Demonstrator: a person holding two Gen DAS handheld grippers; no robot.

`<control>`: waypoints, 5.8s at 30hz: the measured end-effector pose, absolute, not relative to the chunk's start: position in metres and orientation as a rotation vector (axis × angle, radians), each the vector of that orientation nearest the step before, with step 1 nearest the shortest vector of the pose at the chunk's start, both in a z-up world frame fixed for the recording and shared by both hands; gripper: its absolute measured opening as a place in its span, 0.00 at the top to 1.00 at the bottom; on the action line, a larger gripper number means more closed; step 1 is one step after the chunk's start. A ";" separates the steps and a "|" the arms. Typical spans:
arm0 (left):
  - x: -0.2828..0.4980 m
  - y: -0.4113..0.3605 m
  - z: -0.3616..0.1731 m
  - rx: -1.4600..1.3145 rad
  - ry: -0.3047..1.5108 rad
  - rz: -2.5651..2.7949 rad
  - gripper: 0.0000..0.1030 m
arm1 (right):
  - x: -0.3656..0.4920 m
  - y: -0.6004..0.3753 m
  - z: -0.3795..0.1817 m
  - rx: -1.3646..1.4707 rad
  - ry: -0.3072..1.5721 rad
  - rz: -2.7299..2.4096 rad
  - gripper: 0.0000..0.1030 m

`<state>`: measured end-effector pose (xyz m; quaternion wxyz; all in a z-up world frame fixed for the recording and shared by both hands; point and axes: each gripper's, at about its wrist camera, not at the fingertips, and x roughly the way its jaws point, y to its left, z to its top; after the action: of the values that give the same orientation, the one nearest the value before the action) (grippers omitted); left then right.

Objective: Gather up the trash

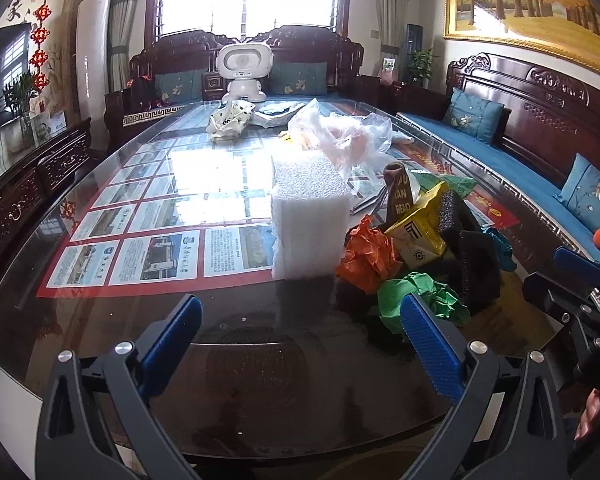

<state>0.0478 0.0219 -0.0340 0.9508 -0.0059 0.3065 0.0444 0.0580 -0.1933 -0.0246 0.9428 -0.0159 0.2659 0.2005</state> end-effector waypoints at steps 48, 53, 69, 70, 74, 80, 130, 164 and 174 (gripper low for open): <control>0.123 -0.055 -0.074 -0.083 0.811 -0.069 0.04 | 0.091 -0.255 -0.022 0.192 0.540 0.589 0.88; 0.137 -0.067 -0.078 -0.080 0.866 -0.015 0.05 | 0.091 -0.266 -0.028 0.222 0.544 0.591 0.88; 0.096 -0.030 -0.071 -0.129 0.803 -0.170 0.56 | 0.080 -0.261 -0.030 0.228 0.542 0.616 0.88; 0.090 -0.027 -0.069 -0.130 0.792 -0.179 0.56 | 0.078 -0.259 -0.029 0.223 0.541 0.620 0.88; 0.069 -0.019 -0.059 -0.147 0.766 -0.221 0.56 | 0.063 -0.252 -0.025 0.200 0.538 0.643 0.88; 0.011 -0.018 -0.048 -0.133 0.750 -0.310 0.55 | 0.021 -0.240 -0.030 0.146 0.591 0.706 0.88; -0.087 -0.055 -0.231 0.020 1.280 -0.418 0.27 | -0.081 -0.198 -0.205 -0.045 1.163 0.652 0.52; 0.062 0.016 -0.029 -0.036 0.617 0.040 0.04 | 0.015 -0.209 0.007 0.068 0.403 0.596 0.15; 0.135 0.039 -0.037 -0.117 0.653 0.110 0.05 | 0.056 -0.203 -0.015 0.100 0.466 0.578 0.15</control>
<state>0.1348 0.0390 -0.0370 0.9440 -0.0574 0.3205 0.0537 0.0557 -0.2034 -0.0151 0.9307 0.0488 0.2275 0.2823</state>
